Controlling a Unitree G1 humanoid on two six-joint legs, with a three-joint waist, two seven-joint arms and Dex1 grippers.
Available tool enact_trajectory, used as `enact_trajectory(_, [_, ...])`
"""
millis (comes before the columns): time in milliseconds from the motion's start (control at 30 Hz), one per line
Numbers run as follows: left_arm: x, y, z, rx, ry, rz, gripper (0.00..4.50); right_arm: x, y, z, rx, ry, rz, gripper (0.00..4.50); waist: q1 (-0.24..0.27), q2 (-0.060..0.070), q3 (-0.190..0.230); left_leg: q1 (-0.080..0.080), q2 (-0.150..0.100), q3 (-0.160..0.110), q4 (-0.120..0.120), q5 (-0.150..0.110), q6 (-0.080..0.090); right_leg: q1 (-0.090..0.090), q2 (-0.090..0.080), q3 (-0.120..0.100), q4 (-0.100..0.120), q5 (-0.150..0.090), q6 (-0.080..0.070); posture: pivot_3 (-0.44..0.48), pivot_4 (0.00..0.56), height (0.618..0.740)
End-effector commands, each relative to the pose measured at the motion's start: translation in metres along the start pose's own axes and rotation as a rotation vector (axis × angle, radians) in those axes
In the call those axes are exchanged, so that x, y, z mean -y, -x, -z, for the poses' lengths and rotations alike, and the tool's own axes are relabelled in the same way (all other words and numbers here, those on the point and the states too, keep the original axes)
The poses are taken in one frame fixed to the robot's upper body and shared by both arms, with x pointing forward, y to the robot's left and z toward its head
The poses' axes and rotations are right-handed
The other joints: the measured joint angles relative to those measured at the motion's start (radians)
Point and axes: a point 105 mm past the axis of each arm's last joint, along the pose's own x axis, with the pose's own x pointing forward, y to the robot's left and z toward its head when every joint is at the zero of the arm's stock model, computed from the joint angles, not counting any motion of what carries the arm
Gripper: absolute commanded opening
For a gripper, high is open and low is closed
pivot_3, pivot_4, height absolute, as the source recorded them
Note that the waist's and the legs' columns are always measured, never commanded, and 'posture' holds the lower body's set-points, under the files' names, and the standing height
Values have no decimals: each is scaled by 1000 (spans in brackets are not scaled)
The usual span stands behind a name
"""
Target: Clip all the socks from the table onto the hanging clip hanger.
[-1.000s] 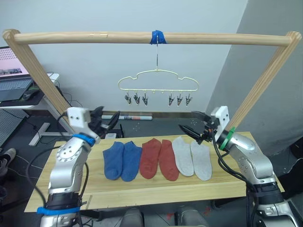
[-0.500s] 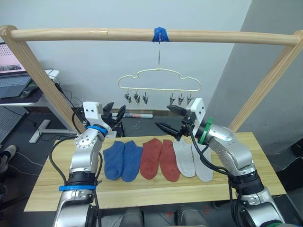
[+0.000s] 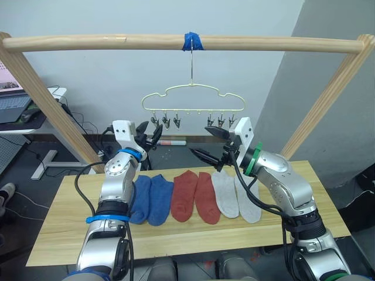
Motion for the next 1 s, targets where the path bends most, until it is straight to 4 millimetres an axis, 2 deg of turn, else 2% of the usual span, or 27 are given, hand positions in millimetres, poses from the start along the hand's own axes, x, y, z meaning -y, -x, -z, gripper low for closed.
enact_trajectory(33, [-1,-8,-17,60,-33,7,2717,-5,-3,-22,57,52,-21,4500,-2,0,0,0,0,0,0,0,0,0,0,0,0,0,0,-77,112,740])
enact_trajectory(500, [-13,-13,-21,76,-56,-18,2717,-3,-2,-26,56,51,-10,4500,-22,-1,12,0,0,-3,0,0,0,1,0,-2,0,0,0,-88,118,740])
enact_trajectory(1000, [-9,12,-19,67,-24,13,2717,-3,0,-26,53,49,-8,4500,-22,0,19,-1,0,-5,0,0,0,1,0,-3,1,0,0,-86,120,740])
